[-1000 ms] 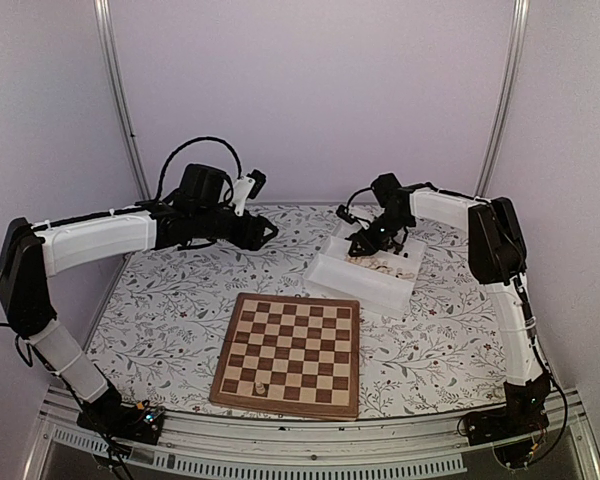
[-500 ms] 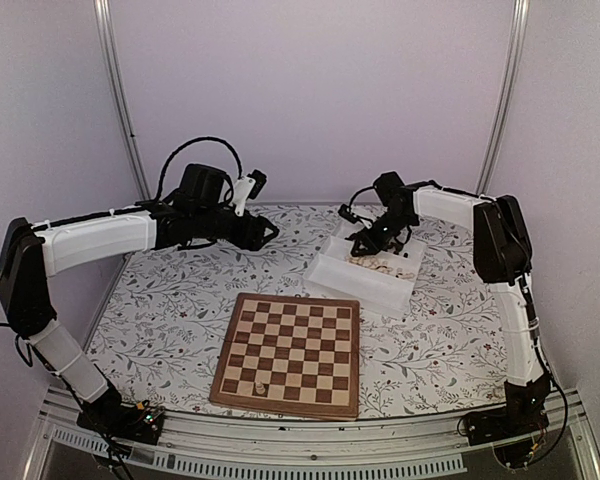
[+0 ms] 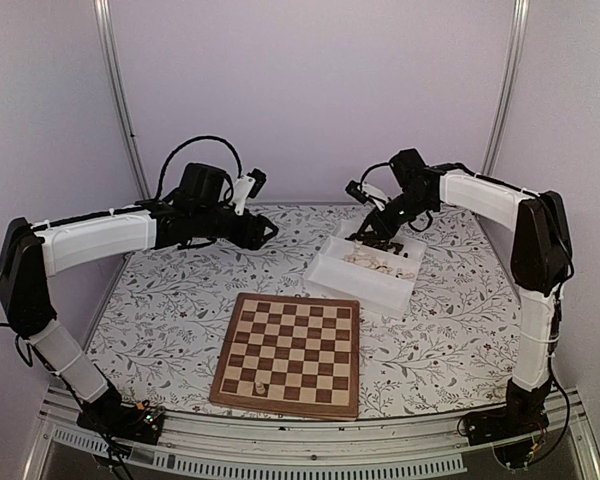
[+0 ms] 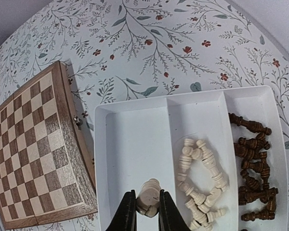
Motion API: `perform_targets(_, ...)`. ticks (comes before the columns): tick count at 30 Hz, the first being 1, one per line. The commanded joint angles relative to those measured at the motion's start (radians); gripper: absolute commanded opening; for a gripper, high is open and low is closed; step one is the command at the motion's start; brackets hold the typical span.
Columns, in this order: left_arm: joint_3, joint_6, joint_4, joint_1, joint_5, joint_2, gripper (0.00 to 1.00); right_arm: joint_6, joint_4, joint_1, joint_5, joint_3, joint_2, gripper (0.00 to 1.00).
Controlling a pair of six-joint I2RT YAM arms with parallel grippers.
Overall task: Set up the chess pieces on the board
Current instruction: Pick up the chess piece from the storage box.
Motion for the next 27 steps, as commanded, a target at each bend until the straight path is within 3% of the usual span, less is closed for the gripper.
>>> perform_targets(1,0.028,0.020,-0.011,-0.003,-0.020,0.012,0.71,-0.020,-0.010,0.068,-0.074,-0.091,-0.093,0.02)
perform_targets(10,0.031,0.019,-0.015,0.000,-0.021,0.025,0.72,-0.054,-0.028,0.260,-0.187,-0.225,-0.205,0.02)
perform_targets(15,-0.057,-0.021,0.094,-0.008,0.098,-0.025,0.72,-0.067,-0.066,0.312,-0.230,-0.154,-0.226,0.02)
perform_targets(22,-0.377,-0.287,0.709,-0.016,0.209,-0.227,0.75,-0.040,-0.069,0.294,-0.238,-0.005,-0.288,0.01)
perform_targets(24,-0.501,-0.405,0.976,-0.021,0.211,-0.266,0.75,-0.031,-0.051,0.281,-0.244,0.012,-0.306,0.01)
perform_targets(27,-0.640,-0.462,1.317,-0.054,0.195,-0.242,0.76,0.005,-0.010,0.245,-0.292,0.031,-0.327,0.01)
